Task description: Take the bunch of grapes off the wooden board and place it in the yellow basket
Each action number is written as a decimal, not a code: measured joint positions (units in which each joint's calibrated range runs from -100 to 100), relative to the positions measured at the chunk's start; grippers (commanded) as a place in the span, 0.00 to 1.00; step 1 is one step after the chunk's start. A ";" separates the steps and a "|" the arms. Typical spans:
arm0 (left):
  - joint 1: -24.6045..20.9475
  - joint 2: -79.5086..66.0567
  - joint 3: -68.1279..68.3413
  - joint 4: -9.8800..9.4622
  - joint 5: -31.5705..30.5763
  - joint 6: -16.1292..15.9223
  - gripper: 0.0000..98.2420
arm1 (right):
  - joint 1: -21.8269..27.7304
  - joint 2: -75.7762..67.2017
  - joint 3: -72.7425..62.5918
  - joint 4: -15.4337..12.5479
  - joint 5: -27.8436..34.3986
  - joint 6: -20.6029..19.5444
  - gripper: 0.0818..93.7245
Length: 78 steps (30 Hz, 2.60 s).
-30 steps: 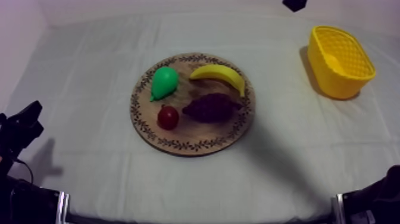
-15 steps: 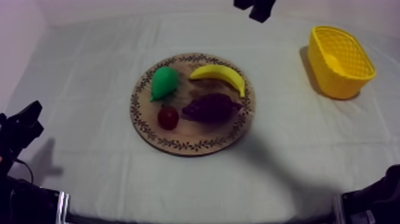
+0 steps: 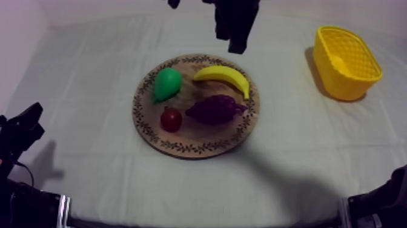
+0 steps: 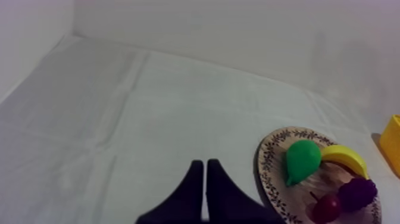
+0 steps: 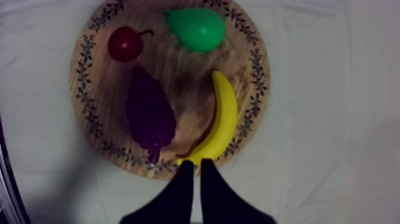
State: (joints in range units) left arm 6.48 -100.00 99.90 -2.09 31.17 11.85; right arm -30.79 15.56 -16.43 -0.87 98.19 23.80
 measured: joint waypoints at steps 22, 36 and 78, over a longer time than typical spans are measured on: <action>0.00 0.00 0.00 0.00 0.00 0.00 0.00 | -0.09 2.86 0.37 2.73 0.10 -0.50 0.85; 0.00 0.00 0.00 0.00 0.00 0.00 0.00 | 0.07 6.16 9.82 -1.29 -5.05 1.14 0.73; 0.00 0.00 0.00 0.00 0.00 0.00 0.00 | 0.23 26.60 8.63 -2.36 -15.37 1.18 0.41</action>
State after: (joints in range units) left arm 6.48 -100.00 99.90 -2.09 31.17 11.85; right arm -30.55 42.16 -7.80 -3.23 82.82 24.98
